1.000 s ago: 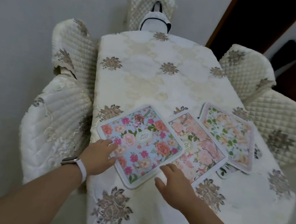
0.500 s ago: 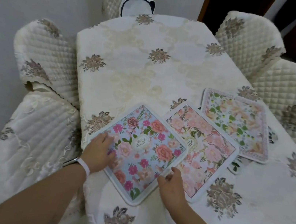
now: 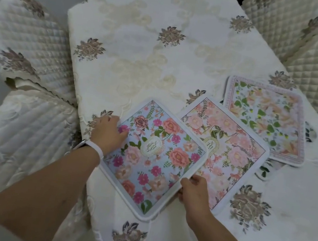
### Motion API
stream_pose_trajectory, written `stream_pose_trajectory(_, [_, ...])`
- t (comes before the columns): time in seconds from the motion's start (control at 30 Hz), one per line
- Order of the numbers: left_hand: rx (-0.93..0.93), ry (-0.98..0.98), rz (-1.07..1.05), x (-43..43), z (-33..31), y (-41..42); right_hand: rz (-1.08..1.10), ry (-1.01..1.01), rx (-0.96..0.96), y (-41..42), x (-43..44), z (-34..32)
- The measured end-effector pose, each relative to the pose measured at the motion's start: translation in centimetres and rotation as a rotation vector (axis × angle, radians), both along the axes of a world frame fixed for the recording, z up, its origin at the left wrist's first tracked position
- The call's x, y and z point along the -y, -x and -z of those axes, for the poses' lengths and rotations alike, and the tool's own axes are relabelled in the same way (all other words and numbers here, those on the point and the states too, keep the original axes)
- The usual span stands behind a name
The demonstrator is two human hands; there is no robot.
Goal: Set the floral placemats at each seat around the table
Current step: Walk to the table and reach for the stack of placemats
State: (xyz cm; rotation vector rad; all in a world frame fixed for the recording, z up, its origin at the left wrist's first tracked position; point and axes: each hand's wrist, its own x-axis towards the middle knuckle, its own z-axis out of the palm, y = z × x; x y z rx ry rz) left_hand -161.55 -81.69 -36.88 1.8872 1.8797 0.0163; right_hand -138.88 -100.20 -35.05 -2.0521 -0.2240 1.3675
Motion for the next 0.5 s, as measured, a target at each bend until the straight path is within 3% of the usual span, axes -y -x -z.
stream_pose_trajectory(0.5, [0.345,0.169,-0.217,2.6,-1.8,0.1,-0.134,-0.066,0.078,-0.9,-0.1,-1.0])
